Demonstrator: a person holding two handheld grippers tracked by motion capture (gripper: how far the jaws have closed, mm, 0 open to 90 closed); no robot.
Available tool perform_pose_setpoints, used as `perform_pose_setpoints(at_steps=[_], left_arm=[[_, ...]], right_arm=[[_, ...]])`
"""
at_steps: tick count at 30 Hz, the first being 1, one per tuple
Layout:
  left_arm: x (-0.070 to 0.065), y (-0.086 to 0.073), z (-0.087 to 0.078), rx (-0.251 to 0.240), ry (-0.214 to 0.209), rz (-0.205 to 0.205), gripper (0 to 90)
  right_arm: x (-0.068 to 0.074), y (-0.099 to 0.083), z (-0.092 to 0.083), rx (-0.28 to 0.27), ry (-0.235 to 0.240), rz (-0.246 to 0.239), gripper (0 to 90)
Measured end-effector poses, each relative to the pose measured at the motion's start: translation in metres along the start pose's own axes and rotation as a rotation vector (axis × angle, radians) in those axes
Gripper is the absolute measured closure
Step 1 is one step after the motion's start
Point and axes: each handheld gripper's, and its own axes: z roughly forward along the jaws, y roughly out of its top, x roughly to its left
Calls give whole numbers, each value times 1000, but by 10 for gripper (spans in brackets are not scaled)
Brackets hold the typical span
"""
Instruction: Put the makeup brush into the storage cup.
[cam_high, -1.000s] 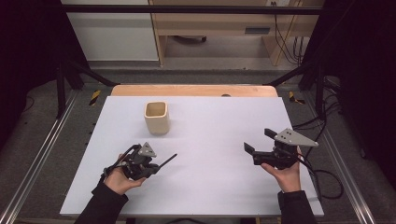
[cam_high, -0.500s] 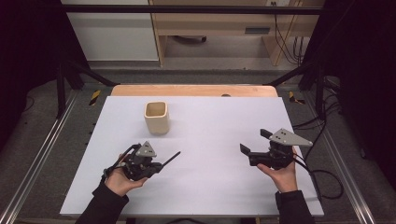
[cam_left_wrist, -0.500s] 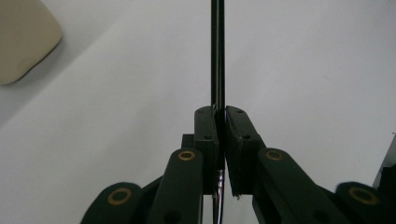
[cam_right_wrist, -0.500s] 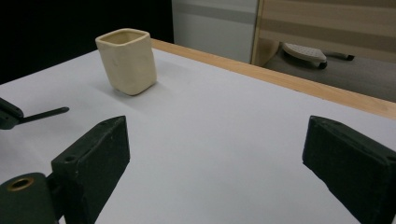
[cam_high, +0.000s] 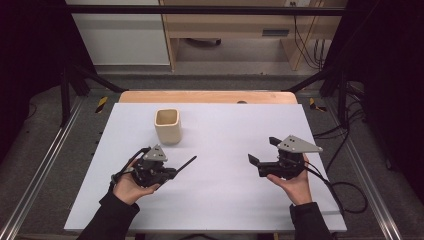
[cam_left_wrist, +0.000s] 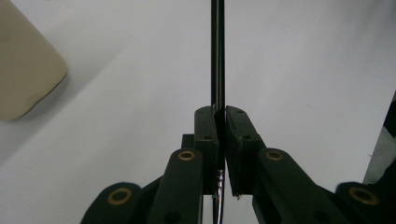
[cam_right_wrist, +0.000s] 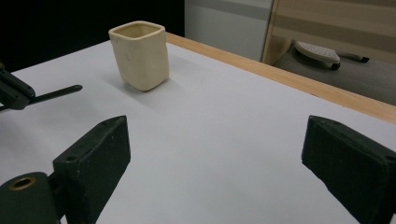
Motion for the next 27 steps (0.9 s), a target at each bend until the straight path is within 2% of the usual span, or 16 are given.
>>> perform_pose_setpoints(at_steps=[7, 17, 24, 27], left_arm=[[3, 5, 4, 1, -14, 13, 839], [0, 14, 8, 4, -33, 41, 839], [-3, 22, 12, 27, -62, 80, 840], [-4, 25, 14, 31, -60, 88, 839]], right_arm=[[5, 8, 6, 8, 1, -26, 83], [16, 15, 14, 47, 29, -73, 89], [20, 18, 18, 73, 40, -101, 95], [23, 19, 19, 80, 46, -109, 101]])
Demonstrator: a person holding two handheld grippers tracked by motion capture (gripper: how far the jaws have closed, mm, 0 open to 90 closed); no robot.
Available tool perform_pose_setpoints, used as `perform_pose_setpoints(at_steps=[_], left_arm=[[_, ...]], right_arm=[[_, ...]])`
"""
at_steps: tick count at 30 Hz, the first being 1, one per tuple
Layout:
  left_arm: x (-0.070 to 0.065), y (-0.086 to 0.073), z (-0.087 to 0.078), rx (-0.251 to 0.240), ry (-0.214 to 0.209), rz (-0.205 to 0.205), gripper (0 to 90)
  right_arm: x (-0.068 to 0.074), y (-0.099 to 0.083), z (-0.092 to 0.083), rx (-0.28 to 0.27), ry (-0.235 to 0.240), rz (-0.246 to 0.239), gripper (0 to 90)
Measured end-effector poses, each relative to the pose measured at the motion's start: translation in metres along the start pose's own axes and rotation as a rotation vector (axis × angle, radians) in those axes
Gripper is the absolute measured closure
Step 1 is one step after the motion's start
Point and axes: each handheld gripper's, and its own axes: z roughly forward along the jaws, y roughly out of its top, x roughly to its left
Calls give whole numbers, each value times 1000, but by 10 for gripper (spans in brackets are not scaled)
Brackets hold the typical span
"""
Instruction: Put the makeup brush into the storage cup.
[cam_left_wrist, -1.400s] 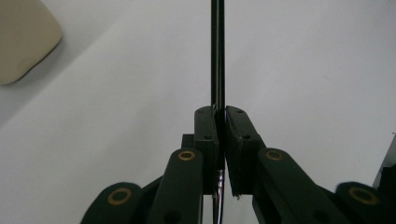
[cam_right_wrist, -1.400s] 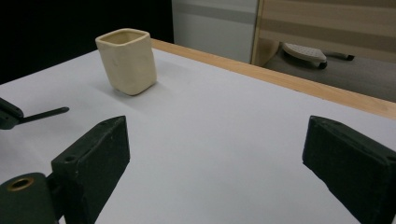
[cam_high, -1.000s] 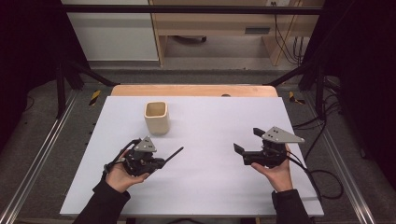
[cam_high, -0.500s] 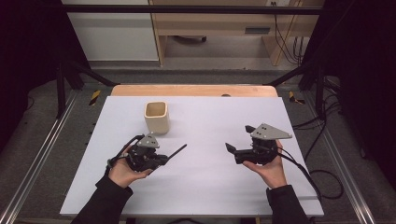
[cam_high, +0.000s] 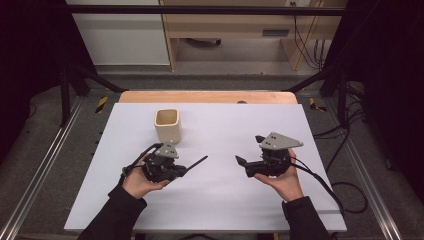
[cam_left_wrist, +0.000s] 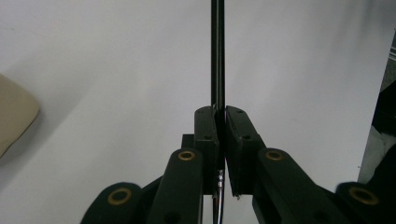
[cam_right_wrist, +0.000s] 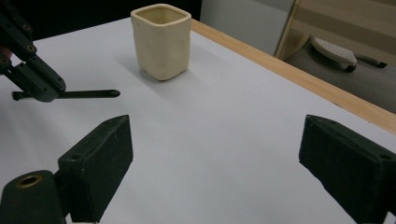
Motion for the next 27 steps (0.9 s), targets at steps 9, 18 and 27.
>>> perform_pose_setpoints(at_steps=[9, 18, 27], left_arm=[[0, 7, 6, 18, -20, 23, 839], [-2, 12, 8, 37, -31, 36, 839], [-6, 18, 12, 54, -43, 51, 839]], right_arm=[[9, 5, 7, 39, 12, -46, 102], [21, 8, 11, 64, 35, -94, 106], [34, 8, 17, 123, 58, -162, 111]])
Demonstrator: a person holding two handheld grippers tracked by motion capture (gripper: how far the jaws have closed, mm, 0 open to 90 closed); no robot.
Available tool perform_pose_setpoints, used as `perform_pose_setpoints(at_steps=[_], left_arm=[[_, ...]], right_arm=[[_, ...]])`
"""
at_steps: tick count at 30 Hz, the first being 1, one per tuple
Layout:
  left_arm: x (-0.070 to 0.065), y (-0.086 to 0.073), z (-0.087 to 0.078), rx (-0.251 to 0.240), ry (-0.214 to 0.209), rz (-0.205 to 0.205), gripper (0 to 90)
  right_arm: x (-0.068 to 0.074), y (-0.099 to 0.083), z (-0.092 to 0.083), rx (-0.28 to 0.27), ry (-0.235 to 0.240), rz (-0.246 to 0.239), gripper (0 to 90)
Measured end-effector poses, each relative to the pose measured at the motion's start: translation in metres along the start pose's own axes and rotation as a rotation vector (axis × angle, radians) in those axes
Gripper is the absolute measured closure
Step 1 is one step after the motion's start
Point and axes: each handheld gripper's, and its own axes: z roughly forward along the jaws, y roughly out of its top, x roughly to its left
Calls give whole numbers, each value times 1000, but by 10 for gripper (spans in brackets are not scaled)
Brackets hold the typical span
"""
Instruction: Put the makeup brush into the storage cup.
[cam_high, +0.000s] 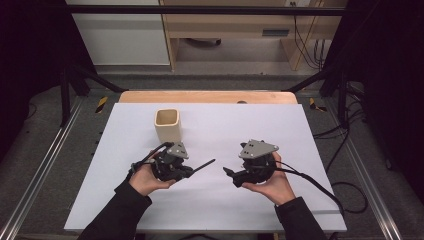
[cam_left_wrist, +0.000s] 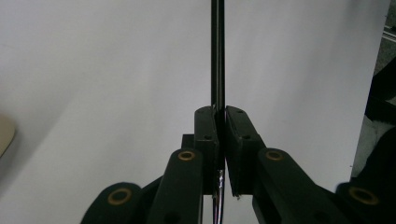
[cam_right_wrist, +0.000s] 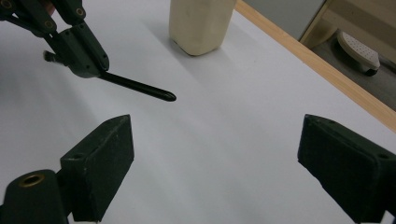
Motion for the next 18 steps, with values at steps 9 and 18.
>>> perform_pose_setpoints(at_steps=[9, 18], left_arm=[[-3, 4, 4, 14, -11, 12, 839], [-6, 7, 9, 35, -28, 22, 839]], right_arm=[[8, -3, 8, 36, 25, -34, 119], [14, -3, 12, 72, 47, -62, 129]])
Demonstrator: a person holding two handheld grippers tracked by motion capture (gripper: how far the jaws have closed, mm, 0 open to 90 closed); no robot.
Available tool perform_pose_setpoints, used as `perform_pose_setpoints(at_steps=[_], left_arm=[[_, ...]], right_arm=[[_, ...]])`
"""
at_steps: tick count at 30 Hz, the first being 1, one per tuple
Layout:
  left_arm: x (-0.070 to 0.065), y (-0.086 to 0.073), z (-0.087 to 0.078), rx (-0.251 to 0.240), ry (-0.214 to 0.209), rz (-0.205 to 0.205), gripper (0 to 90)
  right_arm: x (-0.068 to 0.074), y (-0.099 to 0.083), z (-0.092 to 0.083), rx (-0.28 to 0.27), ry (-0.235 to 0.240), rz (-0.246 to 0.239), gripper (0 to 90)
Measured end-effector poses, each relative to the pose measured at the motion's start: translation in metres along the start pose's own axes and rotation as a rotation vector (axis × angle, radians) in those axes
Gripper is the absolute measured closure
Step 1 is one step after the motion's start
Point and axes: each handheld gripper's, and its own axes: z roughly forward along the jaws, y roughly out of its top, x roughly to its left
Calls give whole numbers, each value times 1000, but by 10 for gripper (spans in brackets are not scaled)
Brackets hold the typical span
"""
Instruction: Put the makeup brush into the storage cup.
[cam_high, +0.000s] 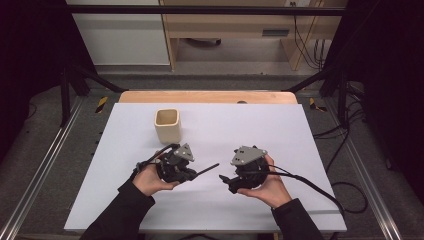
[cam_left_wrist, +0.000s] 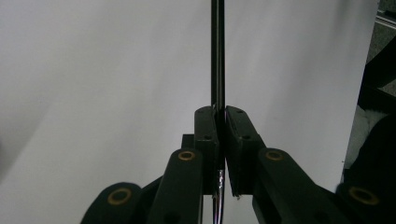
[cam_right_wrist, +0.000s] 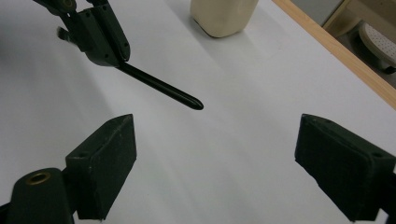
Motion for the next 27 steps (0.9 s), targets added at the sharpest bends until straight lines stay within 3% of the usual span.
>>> perform_pose_setpoints(at_steps=[11, 27], left_arm=[[-2, 2, 1, 20, -8, 12, 839], [-6, 7, 3, 49, -15, 25, 839]], right_arm=[[6, 4, 2, 29, 18, -39, 144], [14, 10, 5, 72, 32, -135, 180]])
